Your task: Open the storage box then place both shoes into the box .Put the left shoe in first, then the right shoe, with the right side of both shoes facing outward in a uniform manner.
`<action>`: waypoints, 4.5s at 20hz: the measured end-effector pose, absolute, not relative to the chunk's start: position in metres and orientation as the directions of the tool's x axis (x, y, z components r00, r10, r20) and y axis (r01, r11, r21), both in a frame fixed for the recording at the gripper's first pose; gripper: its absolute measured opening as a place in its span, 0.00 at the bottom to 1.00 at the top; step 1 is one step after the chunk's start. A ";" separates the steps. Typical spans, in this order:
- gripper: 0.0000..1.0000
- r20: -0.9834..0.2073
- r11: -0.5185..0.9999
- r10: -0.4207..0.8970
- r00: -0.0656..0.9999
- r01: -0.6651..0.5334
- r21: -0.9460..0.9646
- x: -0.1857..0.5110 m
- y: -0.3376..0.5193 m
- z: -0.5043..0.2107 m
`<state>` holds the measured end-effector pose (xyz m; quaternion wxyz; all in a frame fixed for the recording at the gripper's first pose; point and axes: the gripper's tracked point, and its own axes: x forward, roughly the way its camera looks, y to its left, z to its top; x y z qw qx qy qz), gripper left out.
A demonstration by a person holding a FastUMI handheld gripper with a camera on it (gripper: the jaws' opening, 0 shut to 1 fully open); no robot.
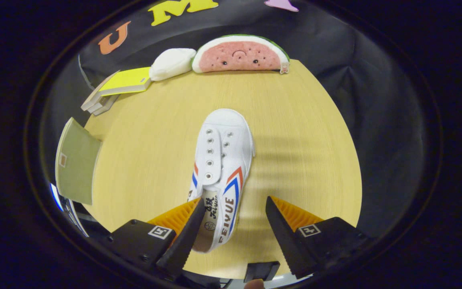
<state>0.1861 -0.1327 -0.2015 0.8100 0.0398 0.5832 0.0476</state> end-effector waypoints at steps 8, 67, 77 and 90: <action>0.51 -0.956 0.985 0.172 0.239 -0.065 0.161 0.199 -0.125 -0.214; 0.06 -0.894 0.952 0.203 0.400 0.131 0.275 0.100 0.365 -0.064; 0.82 -0.835 0.985 0.150 0.530 -0.002 0.175 0.099 0.367 -0.024; 0.93 -0.462 0.990 0.137 0.876 -0.106 0.093 0.083 0.286 0.021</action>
